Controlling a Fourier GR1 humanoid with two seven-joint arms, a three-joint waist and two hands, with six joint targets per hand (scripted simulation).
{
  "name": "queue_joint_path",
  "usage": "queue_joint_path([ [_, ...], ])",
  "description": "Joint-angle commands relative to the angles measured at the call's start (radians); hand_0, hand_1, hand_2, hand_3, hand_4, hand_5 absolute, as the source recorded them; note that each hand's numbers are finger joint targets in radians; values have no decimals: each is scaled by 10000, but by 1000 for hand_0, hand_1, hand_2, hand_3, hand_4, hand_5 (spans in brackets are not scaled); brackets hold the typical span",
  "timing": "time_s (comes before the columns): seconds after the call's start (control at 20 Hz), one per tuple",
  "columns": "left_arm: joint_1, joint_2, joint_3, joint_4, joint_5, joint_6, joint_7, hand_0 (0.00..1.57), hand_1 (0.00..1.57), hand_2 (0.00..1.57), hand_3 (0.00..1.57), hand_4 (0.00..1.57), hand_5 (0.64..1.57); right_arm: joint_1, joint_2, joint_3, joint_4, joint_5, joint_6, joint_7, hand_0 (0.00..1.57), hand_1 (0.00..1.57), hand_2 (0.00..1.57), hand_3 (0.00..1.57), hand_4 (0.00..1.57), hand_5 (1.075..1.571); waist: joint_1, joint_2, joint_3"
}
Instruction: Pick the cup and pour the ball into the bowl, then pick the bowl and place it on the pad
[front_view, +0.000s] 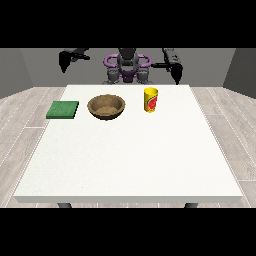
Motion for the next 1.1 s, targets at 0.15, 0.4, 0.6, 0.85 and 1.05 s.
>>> queue_joint_path([
  [0.15,-788,-823,-36,2568,-815,1079,-2318,0,0,0,0,0,1517,-266,12,231,-218,125,184,-95,0,0,0,0,0,1571,-715,634,-5],
  [0.4,-1619,-255,568,3964,-400,592,-3529,0,0,0,0,0,1519,-760,-511,-478,726,-243,776,-1103,0,0,0,0,0,1570,-677,1617,-2],
  [0.6,-2149,-391,727,5567,-599,1006,-4800,0,0,0,0,0,1518,-606,-225,-208,546,-25,704,-1269,0,0,0,0,0,1570,-893,1716,-4],
  [0.85,-2289,-523,573,6824,-716,1120,-5275,0,0,0,0,0,1520,-574,-137,-257,1291,189,648,-1568,0,0,0,0,0,1571,-541,1238,-2],
  [1.05,-3135,-125,1080,7809,-497,1144,-6058,0,0,0,0,0,1523,-959,-403,-181,932,23,965,-1357,0,0,0,0,0,1571,-961,1985,-7],
])
